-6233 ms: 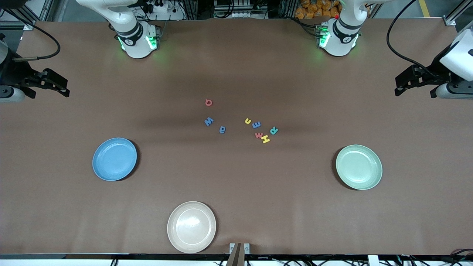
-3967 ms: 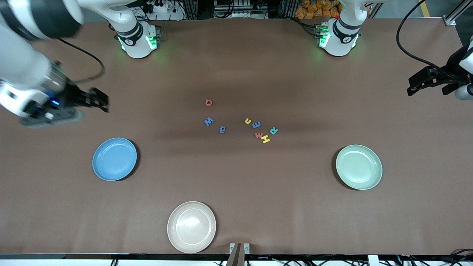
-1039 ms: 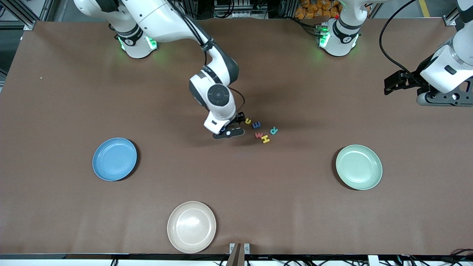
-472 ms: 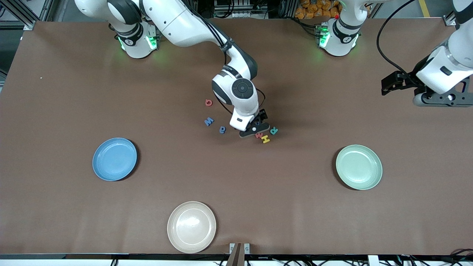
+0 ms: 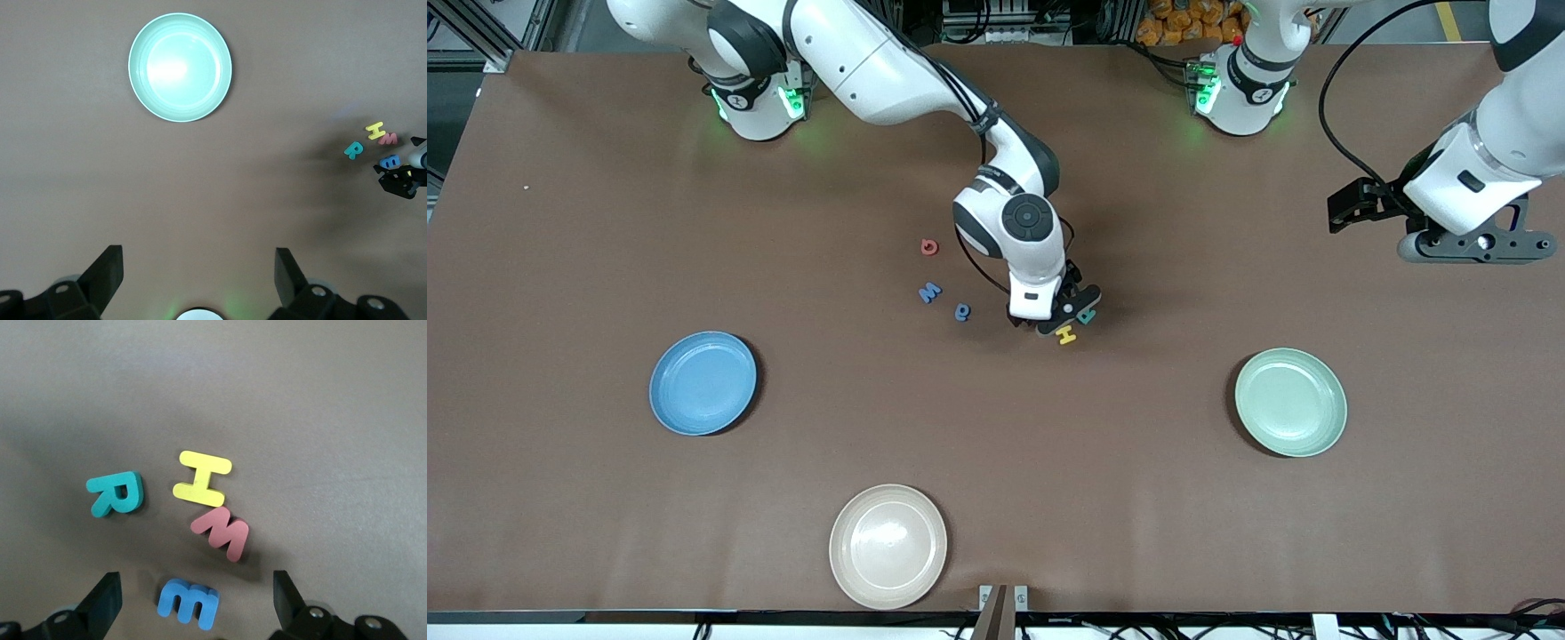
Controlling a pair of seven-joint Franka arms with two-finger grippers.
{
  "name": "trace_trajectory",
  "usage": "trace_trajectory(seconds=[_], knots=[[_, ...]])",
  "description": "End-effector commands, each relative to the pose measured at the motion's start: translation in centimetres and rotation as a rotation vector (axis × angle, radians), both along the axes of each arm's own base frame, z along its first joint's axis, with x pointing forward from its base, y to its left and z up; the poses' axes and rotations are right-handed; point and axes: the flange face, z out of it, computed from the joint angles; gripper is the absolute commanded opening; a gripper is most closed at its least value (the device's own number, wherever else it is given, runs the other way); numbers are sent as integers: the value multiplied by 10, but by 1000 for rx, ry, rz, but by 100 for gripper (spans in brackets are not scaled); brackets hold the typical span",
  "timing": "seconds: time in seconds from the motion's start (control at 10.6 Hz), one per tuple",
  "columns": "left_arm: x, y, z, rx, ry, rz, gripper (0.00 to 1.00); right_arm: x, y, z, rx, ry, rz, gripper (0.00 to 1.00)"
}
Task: Sort upper and lower case letters into plates
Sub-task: 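Lower the right gripper and grasp the pink capital M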
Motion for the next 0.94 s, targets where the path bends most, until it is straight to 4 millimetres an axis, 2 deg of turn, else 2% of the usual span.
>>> trace_trajectory(seconds=[0.0, 0.28, 0.38, 0.85], knots=[[-3, -1, 3, 28, -16, 13, 100, 1, 6, -5, -37, -45, 70, 100], [-3, 0, 3, 29, -14, 15, 100, 12, 4, -3, 2, -88, 93, 100], [-4, 0, 1, 30, -10, 15, 100, 12, 5, -12, 11, -97, 92, 100], [-7, 0, 1, 31, -10, 15, 100, 15, 3, -20, 20, -107, 89, 100]])
